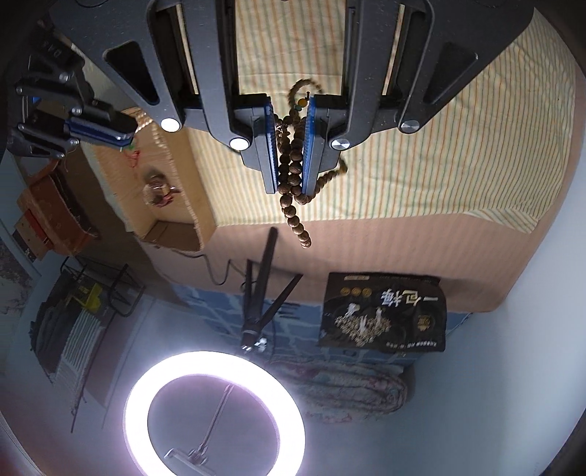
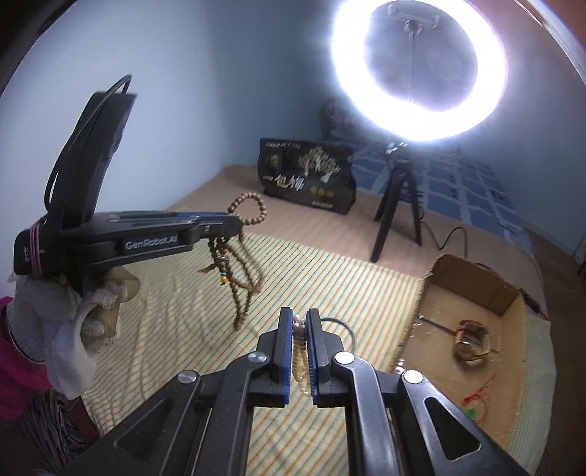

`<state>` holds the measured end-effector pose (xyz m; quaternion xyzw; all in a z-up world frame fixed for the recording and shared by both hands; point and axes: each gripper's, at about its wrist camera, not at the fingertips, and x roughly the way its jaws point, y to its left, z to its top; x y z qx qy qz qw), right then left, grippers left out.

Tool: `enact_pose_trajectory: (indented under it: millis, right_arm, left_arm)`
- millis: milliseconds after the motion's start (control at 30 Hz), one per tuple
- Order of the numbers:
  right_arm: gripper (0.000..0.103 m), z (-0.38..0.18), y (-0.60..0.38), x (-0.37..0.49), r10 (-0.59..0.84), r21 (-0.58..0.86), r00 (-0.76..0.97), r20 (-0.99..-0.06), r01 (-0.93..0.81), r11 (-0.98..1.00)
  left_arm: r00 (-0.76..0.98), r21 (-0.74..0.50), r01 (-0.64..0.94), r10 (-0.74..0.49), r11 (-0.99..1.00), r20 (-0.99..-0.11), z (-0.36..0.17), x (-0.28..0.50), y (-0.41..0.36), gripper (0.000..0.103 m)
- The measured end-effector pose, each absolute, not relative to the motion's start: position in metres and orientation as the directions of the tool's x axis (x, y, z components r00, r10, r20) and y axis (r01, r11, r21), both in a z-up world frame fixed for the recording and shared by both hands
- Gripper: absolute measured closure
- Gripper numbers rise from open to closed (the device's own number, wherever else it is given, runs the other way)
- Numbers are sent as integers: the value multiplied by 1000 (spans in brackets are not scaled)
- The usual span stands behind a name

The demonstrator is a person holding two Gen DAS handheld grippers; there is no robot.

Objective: Organize jewelry
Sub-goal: 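Lift and carry the mala into the box while the right tool carries the pearl necklace there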

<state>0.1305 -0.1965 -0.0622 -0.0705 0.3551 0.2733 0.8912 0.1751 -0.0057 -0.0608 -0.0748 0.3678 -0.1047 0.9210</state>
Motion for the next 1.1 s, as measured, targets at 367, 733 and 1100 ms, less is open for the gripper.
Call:
enact_pose_trajectory:
  millis: [367,733,1100]
  right_arm:
    - [98,-36,-247,128,383,39,672,-634,-467,883]
    - [98,-30,-293,136,312,15,711,-631,-391,920]
    - [98,-44,-324,145,263,10,705,-659,-342,940]
  left_arm:
    - [729,-253,217,-329,943,-600,-25,167,-38,92]
    - [707,-285,307,-418,908,-570,-11,170,-95,92]
    - [672,-313,369,-484,875,-560,-12,183,-147,92]
